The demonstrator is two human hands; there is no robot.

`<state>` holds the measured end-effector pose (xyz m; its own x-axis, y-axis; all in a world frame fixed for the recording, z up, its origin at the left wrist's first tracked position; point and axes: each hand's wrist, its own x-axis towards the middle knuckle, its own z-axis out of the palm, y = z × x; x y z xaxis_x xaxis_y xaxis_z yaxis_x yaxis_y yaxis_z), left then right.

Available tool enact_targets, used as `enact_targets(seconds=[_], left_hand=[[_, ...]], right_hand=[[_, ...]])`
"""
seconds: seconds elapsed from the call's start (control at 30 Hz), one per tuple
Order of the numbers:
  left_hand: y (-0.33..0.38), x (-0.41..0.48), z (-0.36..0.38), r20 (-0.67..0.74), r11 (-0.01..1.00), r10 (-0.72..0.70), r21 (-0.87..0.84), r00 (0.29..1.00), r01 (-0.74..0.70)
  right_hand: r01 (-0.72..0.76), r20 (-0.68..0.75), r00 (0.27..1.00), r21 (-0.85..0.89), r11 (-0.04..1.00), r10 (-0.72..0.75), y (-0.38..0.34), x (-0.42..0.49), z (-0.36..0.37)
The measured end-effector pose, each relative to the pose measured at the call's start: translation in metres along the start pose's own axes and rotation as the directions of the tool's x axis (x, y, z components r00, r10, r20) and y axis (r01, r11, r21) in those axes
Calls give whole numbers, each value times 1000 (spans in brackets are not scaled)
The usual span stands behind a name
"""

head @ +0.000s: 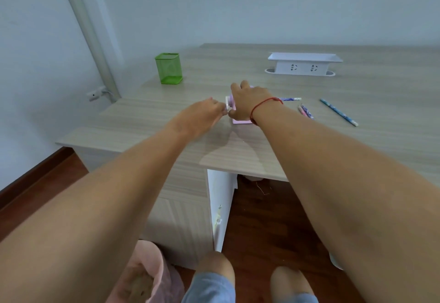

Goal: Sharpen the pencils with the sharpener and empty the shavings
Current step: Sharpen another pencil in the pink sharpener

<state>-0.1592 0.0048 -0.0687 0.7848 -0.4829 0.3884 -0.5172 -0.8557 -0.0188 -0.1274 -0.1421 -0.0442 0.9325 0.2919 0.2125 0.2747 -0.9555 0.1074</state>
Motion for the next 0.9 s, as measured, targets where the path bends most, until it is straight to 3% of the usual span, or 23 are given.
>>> enact_targets(seconds=[0.4,0.5,0.67,0.9], left_hand=[[-23,39,33,230,987,-53,157,972,16],[-34,54,29,144,990,-64,137,987,44],[-45,71,2,-10,976,39,217,999,-36],[-31,35,-7,-140,984,139,133,980,-120]], right_hand=[[52,-44,998,-12,999,-52,5,0,0],[72,-57,996,-33,997,-73,7,-2,0],[49,-30,998,-32,998,-50,6,2,-2],[-1,20,1000,-36,999,1,1,3,-5]])
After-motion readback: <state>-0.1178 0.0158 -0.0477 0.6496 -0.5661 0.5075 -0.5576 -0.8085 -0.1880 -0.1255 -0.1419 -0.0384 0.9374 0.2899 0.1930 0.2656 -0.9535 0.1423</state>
